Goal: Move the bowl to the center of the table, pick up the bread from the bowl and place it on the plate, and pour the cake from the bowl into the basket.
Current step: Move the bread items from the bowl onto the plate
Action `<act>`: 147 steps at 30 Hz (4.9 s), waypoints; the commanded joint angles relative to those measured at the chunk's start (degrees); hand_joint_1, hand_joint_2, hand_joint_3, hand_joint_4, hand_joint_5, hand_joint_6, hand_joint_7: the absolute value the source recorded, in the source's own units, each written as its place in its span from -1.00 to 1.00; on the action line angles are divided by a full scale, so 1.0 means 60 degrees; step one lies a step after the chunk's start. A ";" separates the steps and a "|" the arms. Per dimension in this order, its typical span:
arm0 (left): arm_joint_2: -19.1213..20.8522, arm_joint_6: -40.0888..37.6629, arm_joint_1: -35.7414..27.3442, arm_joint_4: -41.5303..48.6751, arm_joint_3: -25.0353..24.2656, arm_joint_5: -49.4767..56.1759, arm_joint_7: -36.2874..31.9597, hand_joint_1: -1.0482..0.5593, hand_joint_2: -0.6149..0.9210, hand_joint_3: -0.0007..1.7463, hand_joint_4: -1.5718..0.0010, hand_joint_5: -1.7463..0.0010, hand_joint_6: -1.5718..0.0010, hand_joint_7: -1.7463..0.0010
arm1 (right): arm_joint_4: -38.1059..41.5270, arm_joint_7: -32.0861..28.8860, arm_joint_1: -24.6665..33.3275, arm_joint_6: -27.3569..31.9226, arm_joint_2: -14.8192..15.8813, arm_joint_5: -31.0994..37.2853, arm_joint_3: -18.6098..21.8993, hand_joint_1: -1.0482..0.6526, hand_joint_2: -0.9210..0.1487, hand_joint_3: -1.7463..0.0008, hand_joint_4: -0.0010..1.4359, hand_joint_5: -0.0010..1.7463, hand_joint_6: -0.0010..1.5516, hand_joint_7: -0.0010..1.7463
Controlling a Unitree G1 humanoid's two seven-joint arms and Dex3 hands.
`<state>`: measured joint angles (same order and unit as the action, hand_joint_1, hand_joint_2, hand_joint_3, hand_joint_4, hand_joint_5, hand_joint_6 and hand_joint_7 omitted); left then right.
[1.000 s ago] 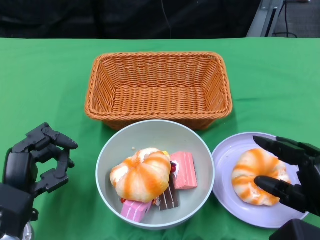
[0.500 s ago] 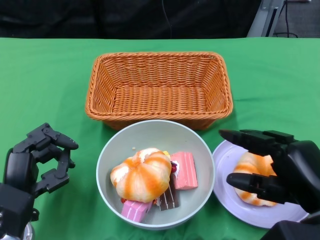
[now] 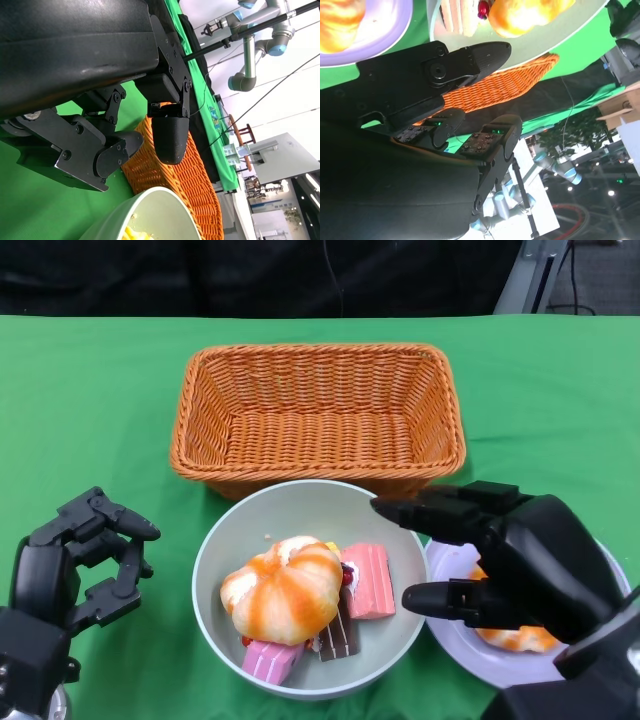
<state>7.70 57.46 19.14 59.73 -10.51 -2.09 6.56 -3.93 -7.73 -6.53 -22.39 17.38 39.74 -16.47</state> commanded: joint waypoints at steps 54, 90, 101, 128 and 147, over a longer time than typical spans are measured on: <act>-0.0349 -0.0046 -0.0306 -0.0694 0.0132 0.0287 -0.1063 0.32 0.74 0.02 0.00 -0.80 0.07 -0.52 | 0.5070 -0.2551 -0.3274 0.0377 -0.0972 0.3260 -0.3300 -0.75 -0.99 0.97 -0.17 -0.99 -0.31 -0.99; -0.0484 -0.0113 -0.0236 -0.0587 0.0065 0.0314 -0.1632 0.33 0.78 -0.08 0.05 -0.91 0.07 -0.53 | 0.8414 -0.6230 -0.4490 -0.1800 -0.1737 0.2698 -0.4189 -0.09 -0.92 1.00 0.03 0.56 0.52 -0.92; -0.0390 -0.0063 -0.0217 -0.0458 0.0070 0.0490 -0.1720 0.32 0.80 -0.11 0.04 -0.88 0.05 -0.51 | 0.9089 -0.6670 -0.4717 -0.2612 -0.1906 0.2231 -0.3933 -0.06 -0.92 1.00 0.08 0.39 0.52 -0.92; -0.0264 -0.0058 -0.0198 -0.0381 0.0031 0.0422 -0.1641 0.33 0.74 -0.01 0.05 -0.92 0.08 -0.55 | 0.5336 -0.5811 -0.2989 -0.3497 -0.0686 0.0490 -0.1428 -0.03 -0.92 1.00 0.18 0.22 0.55 -0.89; -0.0102 -0.0181 -0.0175 -0.0327 0.0029 0.0482 -0.1789 0.32 0.67 0.09 0.07 -0.90 0.09 -0.57 | 0.4708 -0.5185 -0.1049 -0.3132 0.0313 -0.0014 0.0814 0.12 -0.87 0.99 0.26 0.23 0.59 -0.84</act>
<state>5.70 56.69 17.69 57.45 -9.81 1.11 -4.06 23.06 -37.61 -14.03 -40.95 17.47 41.00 -13.30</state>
